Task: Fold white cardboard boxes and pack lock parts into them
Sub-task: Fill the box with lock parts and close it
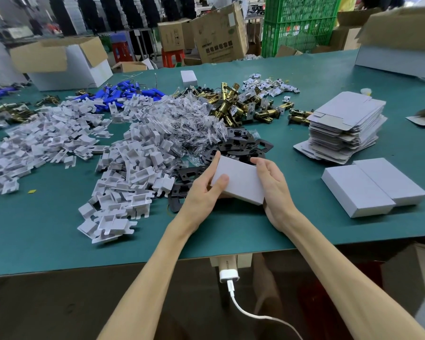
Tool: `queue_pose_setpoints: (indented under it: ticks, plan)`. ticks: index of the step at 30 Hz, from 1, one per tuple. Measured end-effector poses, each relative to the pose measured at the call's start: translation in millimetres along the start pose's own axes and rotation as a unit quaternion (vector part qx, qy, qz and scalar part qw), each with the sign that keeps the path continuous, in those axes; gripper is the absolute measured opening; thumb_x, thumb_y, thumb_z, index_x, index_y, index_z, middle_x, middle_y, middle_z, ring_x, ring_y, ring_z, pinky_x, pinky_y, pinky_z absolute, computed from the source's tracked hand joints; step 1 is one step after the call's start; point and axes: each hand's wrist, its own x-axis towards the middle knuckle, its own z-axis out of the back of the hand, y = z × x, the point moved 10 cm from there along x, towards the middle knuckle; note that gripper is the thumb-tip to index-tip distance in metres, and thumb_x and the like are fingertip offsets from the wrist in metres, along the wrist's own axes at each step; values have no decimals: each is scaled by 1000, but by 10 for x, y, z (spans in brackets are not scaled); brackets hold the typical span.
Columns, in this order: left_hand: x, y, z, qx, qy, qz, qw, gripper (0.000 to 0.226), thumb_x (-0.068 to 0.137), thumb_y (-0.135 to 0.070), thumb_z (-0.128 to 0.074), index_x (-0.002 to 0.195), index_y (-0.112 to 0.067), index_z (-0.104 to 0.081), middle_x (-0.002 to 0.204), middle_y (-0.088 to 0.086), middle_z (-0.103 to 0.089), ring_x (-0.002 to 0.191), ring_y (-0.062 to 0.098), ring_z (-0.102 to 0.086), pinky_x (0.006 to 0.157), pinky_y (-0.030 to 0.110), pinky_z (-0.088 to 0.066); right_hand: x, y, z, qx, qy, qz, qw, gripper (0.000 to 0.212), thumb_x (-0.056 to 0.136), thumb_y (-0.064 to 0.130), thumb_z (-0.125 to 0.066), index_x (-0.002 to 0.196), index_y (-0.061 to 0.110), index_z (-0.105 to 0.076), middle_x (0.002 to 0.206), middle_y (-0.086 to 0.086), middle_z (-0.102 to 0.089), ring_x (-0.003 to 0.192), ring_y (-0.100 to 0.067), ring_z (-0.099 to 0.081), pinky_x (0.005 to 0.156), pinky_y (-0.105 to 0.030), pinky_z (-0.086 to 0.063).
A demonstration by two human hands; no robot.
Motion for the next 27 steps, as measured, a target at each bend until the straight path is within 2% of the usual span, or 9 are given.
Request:
queue_pose_setpoints:
  ticks: [5, 7, 8, 10, 12, 16, 20, 24, 27]
  plan:
    - [2, -6, -14, 2, 9, -7, 1000, 67, 104, -43, -53, 164, -33, -24, 152, -20, -47, 137, 4, -50, 121, 45, -38, -23, 29, -13, -8, 4, -3, 1000, 38, 107, 39, -47, 132, 12, -54, 119, -6, -60, 91, -9, -59, 84, -30, -51]
    - [12, 9, 8, -3, -7, -6, 1000, 61, 108, -39, -49, 163, -30, -25, 155, -11, -47, 140, 11, -49, 119, 47, -40, -41, 35, -77, -33, 32, -3, 999, 41, 105, 43, -51, 138, 19, -47, 130, -6, -55, 106, -14, -59, 98, -38, -51]
    - [21, 28, 32, -11, -20, -2, 1000, 56, 110, -34, -46, 162, -26, -28, 153, -4, -50, 135, 18, -54, 112, 50, -48, -55, 47, -115, -61, 50, 3, 997, 47, 103, 47, -54, 142, 25, -41, 134, -4, -51, 116, -17, -56, 105, -40, -47]
    - [27, 46, 62, -43, -39, 3, 998, 45, 113, -26, -41, 158, -19, -38, 133, 6, -62, 106, 20, -68, 81, 44, -63, -97, 92, -197, -125, 82, 25, 988, 72, 91, 59, -61, 151, 31, -31, 139, 0, -42, 129, -15, -47, 111, -35, -39]
    - [22, 40, 92, -75, -56, 5, 996, 36, 114, -21, -39, 148, -14, -49, 113, 7, -67, 86, 16, -70, 60, 34, -62, -137, 140, -267, -156, 99, 43, 982, 92, 80, 62, -64, 156, 32, -23, 143, 2, -35, 134, -12, -39, 113, -30, -33]
    - [2, 69, 164, -118, -86, 23, 989, 33, 114, -22, -37, 139, -9, -55, 117, 12, -71, 93, 16, -72, 69, 31, -61, -156, 138, -348, -189, 127, 61, 972, 112, 80, 46, -84, 162, 25, -10, 150, -1, -26, 142, -15, -30, 120, -31, -27]
    - [5, 85, 129, -115, -63, 35, 991, 36, 114, -24, -38, 146, -15, -51, 130, 7, -68, 111, 13, -69, 88, 33, -60, -175, 136, -409, -245, 152, 98, 953, 116, 84, 26, -84, 163, 21, 2, 153, -4, -18, 141, -11, -23, 113, -20, -19]
    - [25, 44, 84, -125, -37, 26, 991, 34, 112, -21, -43, 142, -10, -55, 125, 13, -70, 106, 20, -72, 78, 33, -62, -121, 107, -354, -221, 145, 82, 961, 109, 89, 18, -79, 163, 22, 1, 152, -4, -20, 142, -18, -25, 121, -31, -22]
    - [24, 35, 79, -141, -39, 27, 989, 32, 111, -24, -48, 138, -12, -59, 124, 14, -72, 107, 25, -72, 80, 34, -62, -64, 68, -298, -200, 124, 53, 971, 107, 88, 22, -80, 163, 21, -4, 142, 1, -28, 139, -18, -31, 123, -39, -25]
